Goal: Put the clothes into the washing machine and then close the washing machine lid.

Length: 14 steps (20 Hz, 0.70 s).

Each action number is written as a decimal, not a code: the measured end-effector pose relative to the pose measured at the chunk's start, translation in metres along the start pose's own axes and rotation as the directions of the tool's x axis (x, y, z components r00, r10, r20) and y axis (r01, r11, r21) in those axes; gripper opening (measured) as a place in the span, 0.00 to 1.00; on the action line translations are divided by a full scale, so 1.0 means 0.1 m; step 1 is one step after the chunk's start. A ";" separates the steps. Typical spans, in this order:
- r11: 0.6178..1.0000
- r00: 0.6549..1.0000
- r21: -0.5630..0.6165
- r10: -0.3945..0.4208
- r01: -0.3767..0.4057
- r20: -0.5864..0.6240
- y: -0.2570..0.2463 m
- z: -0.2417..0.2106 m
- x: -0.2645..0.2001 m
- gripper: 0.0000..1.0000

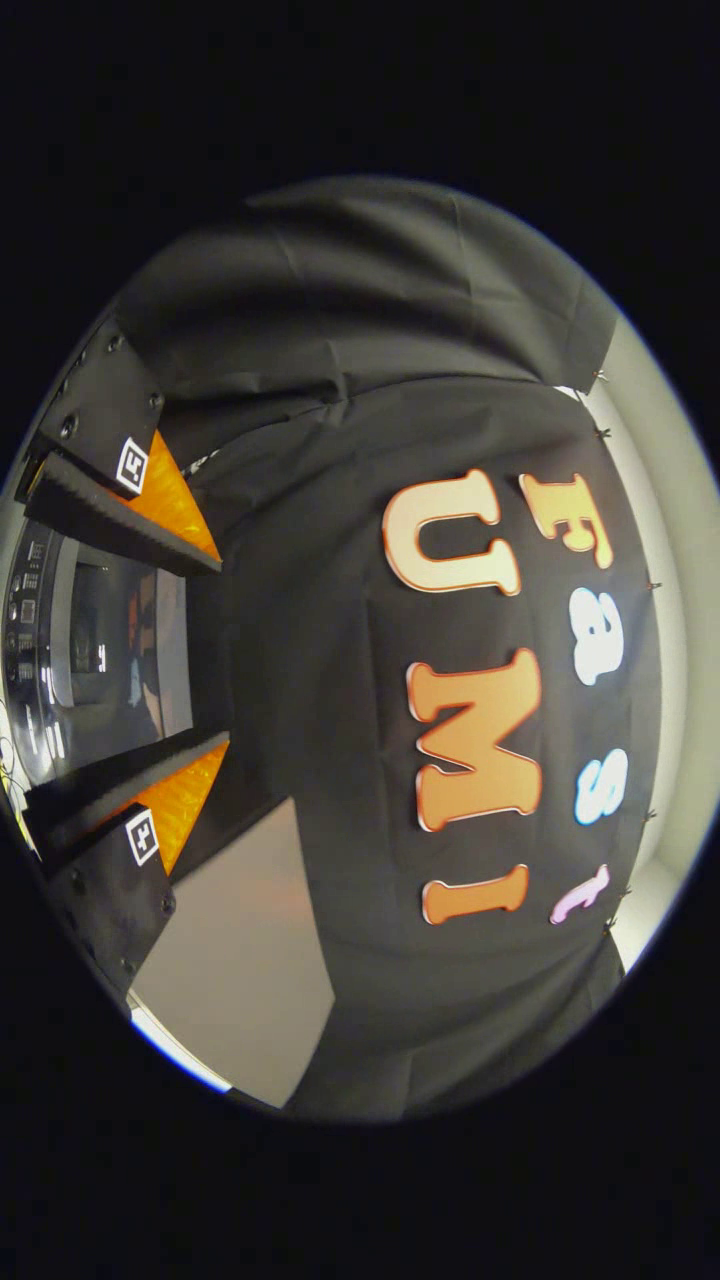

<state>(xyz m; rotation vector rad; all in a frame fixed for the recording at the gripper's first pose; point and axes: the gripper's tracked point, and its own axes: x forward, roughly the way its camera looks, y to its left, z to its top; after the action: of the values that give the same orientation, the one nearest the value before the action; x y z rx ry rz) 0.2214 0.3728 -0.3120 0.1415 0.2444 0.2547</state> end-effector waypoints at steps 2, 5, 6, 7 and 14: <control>1.000 0.999 -0.026 0.000 0.001 0.033 -0.22 0.20 -0.31 0.98; 0.999 0.997 -0.051 -0.003 0.007 0.080 -0.52 0.47 -0.79 0.98; 0.999 0.995 -0.053 -0.007 0.012 0.097 -0.63 0.56 -0.94 0.98; 0.998 0.993 -0.054 -0.009 0.015 0.115 -0.73 0.66 -1.11 0.98; 0.998 0.979 -0.039 -0.035 0.044 0.199 -1.54 0.85 -2.01 0.98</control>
<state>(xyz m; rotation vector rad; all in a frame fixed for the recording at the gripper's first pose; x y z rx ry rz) 0.0902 0.1622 -0.2118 0.1179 0.0437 0.2044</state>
